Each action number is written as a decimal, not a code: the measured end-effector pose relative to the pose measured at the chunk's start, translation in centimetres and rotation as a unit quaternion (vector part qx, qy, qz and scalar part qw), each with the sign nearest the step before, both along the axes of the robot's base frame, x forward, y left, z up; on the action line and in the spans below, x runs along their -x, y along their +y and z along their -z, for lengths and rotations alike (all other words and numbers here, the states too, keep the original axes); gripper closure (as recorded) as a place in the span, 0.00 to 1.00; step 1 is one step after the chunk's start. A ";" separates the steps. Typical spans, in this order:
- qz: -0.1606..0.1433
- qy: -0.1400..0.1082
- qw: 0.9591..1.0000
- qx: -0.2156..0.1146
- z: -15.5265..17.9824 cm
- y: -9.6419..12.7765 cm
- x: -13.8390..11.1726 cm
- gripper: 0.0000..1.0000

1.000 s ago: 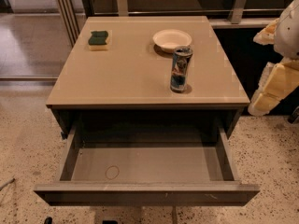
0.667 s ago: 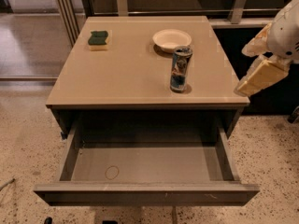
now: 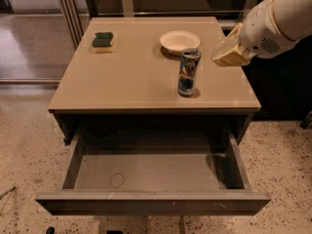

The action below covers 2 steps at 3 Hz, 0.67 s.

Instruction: Place redbull can into top drawer

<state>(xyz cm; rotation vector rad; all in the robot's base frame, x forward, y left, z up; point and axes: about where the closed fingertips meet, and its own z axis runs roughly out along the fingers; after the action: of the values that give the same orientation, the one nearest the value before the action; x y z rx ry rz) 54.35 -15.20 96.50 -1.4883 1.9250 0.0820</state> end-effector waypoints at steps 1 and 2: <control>0.001 -0.003 1.000 -0.001 -0.1 0.1 -0.2 1.00; 0.001 -0.003 1.000 -0.001 -0.1 0.1 -0.2 1.00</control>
Offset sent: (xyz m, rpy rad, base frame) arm 0.0017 0.0006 0.0006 0.0027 -0.0058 -0.0016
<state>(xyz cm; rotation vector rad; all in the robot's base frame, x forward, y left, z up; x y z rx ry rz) 54.52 -15.14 96.56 -1.4837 1.9208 0.0795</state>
